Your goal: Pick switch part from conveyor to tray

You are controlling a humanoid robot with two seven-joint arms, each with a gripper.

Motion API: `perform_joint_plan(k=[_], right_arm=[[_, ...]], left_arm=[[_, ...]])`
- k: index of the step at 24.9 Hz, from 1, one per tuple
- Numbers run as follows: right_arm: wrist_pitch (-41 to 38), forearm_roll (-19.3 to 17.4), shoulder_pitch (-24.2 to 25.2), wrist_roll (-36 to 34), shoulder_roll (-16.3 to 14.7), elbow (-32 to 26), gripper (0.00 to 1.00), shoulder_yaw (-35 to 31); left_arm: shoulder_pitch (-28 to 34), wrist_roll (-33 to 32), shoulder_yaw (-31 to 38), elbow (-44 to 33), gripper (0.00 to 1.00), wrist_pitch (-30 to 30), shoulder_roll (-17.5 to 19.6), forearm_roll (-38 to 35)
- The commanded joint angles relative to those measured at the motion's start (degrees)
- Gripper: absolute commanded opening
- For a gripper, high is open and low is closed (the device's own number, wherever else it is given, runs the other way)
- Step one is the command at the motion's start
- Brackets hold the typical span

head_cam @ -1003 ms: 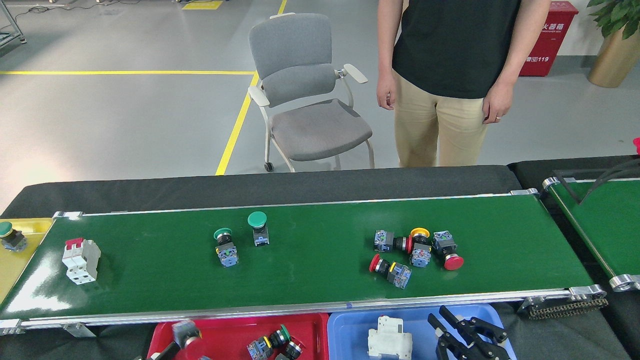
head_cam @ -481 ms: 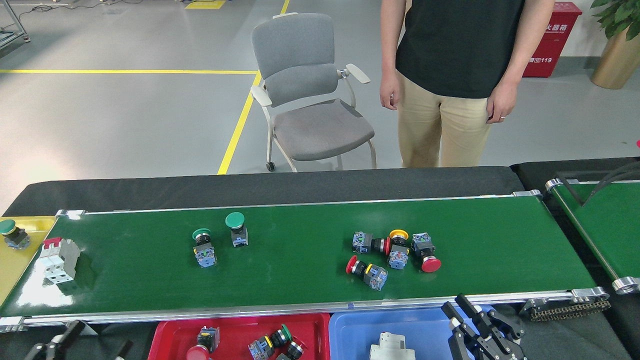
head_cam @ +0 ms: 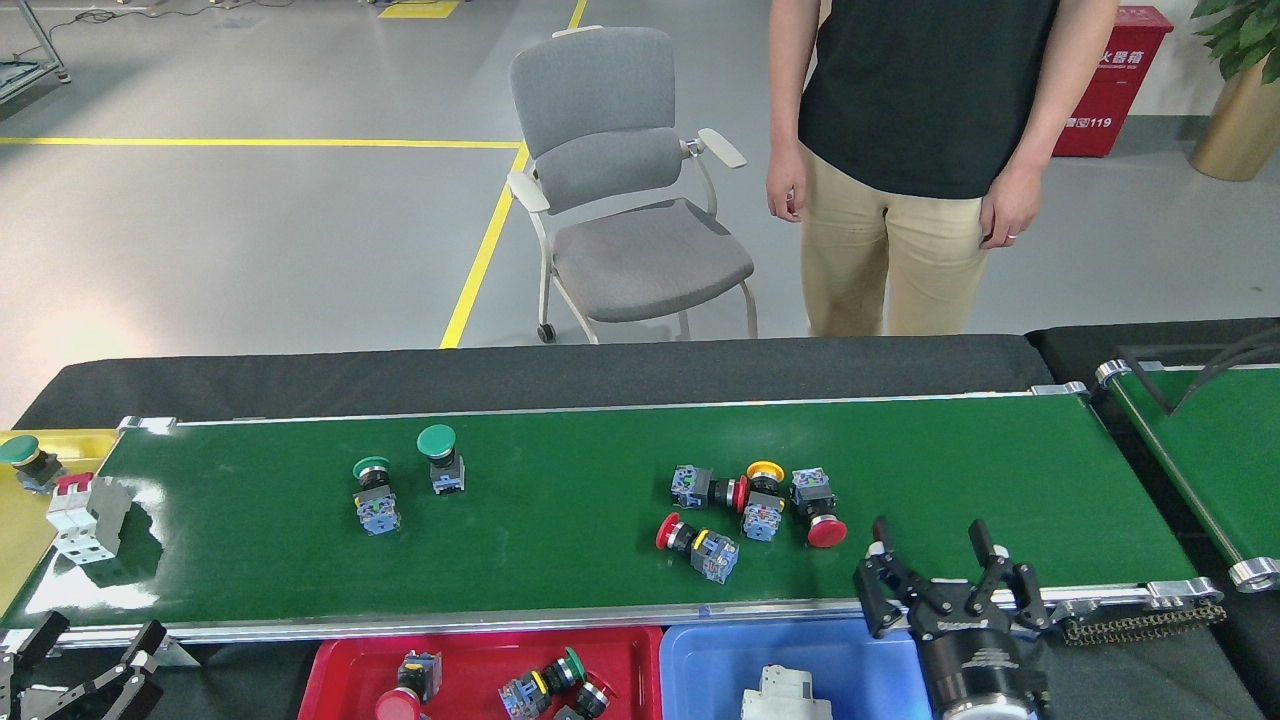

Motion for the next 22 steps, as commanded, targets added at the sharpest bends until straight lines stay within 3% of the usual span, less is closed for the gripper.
perform_joint_plan(k=[1,5,9,16,22], right_arm=[[0.82,0.17,0.03,-1.56,-0.48,-1.02,0.98,0.66],[1.35,0.26,-3.31,-0.77,0.14,-0.5,0.98,3.12],[3.28,1.76,-10.78,2.75,2.25,6.27,0.98,8.57],[5.48,2.28,-21.33,3.1,7.08,19.89,0.98,14.55],[5.48,1.58,-23.35,3.1,8.05,25.34,0.94,17.18]], left_arm=[[-0.97,-0.05,-2.63,-1.13,1.0,0.04,0.74,0.23],[-4.66,-1.28,-11.15,-3.86,1.0,2.06,-0.32,-0.21],[-9.14,-3.48,-17.57,-2.8,1.0,8.74,-0.93,-1.35],[-17.66,-3.75,-18.27,8.79,1.0,11.2,-0.93,-3.72],[-24.17,-3.57,-18.36,18.47,1.0,13.66,-0.32,-4.25]])
